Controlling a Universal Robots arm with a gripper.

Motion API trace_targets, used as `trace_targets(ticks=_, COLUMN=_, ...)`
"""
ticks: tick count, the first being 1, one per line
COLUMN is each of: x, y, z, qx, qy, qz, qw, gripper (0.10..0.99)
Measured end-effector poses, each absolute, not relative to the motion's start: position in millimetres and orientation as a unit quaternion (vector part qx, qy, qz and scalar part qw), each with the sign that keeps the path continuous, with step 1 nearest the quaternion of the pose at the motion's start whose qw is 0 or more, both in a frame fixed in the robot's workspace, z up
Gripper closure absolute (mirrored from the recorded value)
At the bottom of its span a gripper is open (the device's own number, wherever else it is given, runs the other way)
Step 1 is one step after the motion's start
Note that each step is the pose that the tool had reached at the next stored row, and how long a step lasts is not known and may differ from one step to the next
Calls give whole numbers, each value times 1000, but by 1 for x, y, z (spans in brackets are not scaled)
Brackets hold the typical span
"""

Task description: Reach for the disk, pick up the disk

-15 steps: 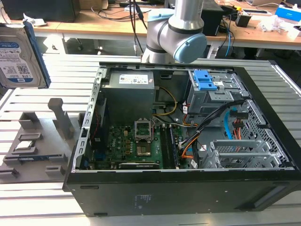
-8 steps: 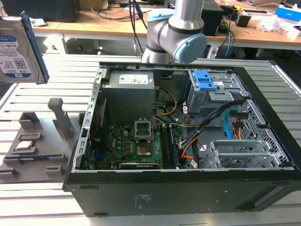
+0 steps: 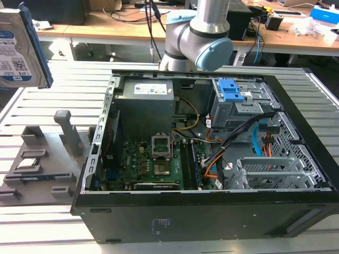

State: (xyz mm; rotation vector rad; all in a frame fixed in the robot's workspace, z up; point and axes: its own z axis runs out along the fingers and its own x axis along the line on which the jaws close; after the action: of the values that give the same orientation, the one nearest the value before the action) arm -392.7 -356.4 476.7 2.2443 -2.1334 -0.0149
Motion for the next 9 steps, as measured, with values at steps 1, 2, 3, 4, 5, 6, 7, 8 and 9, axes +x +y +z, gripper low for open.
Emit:
trace_targets(ticks=1, x=-393, y=-356, z=479, qx=725, qy=-689, qz=-5, qw=23, gripper=722)
trace_targets(ticks=2, x=-393, y=-356, z=480, qx=725, qy=-689, qz=-5, qw=23, gripper=722)
trace_targets(ticks=3, x=-393, y=-356, z=481, qx=725, qy=-689, qz=-5, qw=23, gripper=722)
trace_targets(ticks=4, x=-393, y=-356, z=483, qx=725, qy=-689, qz=-5, qw=23, gripper=722)
trace_targets(ticks=5, x=-393, y=-356, z=484, qx=725, qy=-689, qz=-5, qw=23, gripper=722)
trace_targets(ticks=6, x=-393, y=-356, z=485, qx=725, qy=-689, qz=-5, qw=23, gripper=722)
trace_targets(ticks=7, x=-393, y=-356, z=487, qx=725, qy=-689, qz=-5, qw=23, gripper=722)
trace_targets(ticks=8, x=-393, y=-356, z=488, qx=725, qy=-689, qz=-5, qw=23, gripper=722)
trace_targets(ticks=9, x=-393, y=-356, z=490, qx=725, qy=-689, qz=-5, qw=23, gripper=722)
